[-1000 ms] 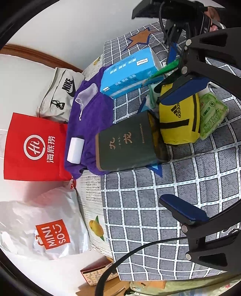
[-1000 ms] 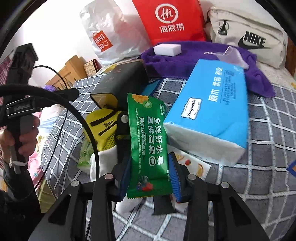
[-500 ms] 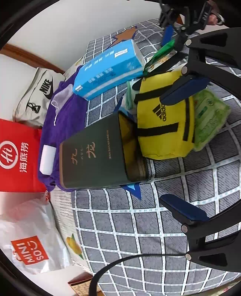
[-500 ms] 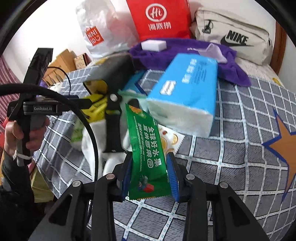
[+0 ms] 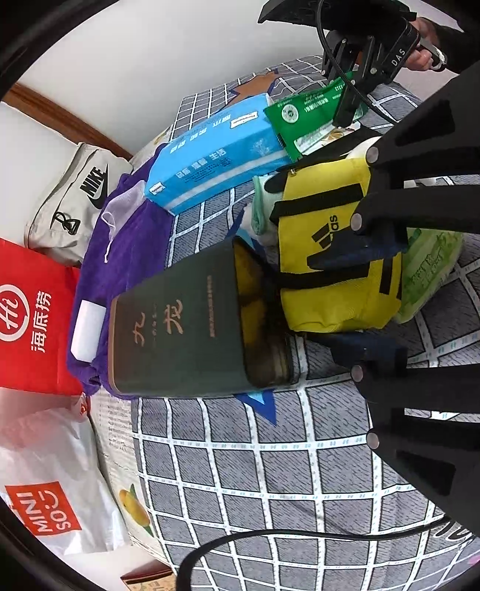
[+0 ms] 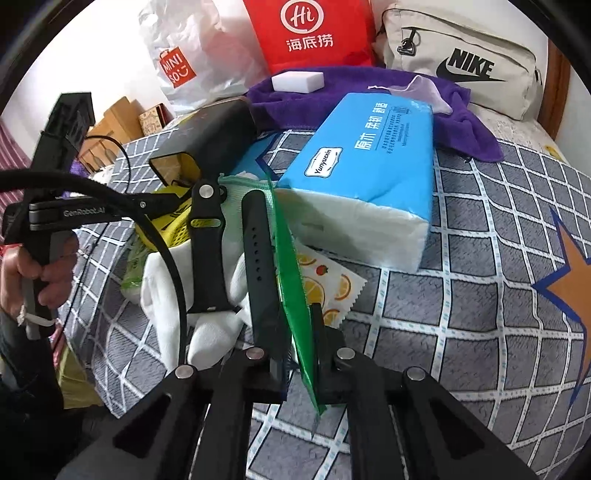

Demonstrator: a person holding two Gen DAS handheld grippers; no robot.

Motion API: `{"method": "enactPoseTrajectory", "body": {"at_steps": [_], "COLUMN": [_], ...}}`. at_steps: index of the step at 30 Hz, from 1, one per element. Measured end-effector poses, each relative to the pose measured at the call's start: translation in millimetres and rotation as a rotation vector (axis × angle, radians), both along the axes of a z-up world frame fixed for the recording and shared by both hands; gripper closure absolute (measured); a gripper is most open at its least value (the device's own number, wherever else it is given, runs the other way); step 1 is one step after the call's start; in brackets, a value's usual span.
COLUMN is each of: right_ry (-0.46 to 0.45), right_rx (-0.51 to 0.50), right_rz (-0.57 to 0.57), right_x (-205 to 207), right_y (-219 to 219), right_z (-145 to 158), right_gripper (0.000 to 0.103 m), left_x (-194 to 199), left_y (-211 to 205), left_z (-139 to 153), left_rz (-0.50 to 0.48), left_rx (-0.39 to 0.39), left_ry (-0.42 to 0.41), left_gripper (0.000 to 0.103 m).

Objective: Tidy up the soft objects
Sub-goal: 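Lift and carry the yellow pouch and green packet toward the purple towel with both grippers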

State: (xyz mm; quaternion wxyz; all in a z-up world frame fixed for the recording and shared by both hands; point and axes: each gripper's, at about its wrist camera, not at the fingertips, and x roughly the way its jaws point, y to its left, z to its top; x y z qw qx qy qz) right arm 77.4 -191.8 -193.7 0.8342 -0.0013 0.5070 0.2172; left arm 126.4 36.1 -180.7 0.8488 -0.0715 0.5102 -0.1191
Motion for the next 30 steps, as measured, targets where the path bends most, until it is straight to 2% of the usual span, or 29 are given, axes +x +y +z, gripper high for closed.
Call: {"method": "enactPoseTrajectory", "body": {"at_steps": [5, 7, 9, 12, 22, 30], "right_ry": [-0.002, 0.001, 0.001, -0.023, -0.059, -0.078], "right_rx": [-0.003, -0.001, -0.001, -0.01, 0.013, 0.056], "right_rz": [-0.01, -0.013, -0.016, -0.019, -0.03, -0.077], "right_x": [-1, -1, -2, -4, -10, -9], "right_y": [-2, -2, -3, -5, -11, -23], "right_z": [-3, -4, -2, 7, 31, 49], "right_gripper": [0.095, 0.095, 0.095, 0.095, 0.097, 0.097], "left_x": [-2, -1, -1, -3, -15, -24], "left_y": [2, 3, 5, 11, 19, 19], "left_z": [-2, -5, -4, 4, 33, 63], "left_rz": [0.012, 0.02, 0.02, 0.024, 0.017, 0.007], "left_rx": [-0.009, -0.022, -0.047, -0.079, -0.115, -0.104], "left_ry": [-0.002, -0.002, -0.004, -0.015, -0.06, -0.123], "left_gripper": [0.071, 0.074, 0.084, 0.089, 0.09, 0.09]}}
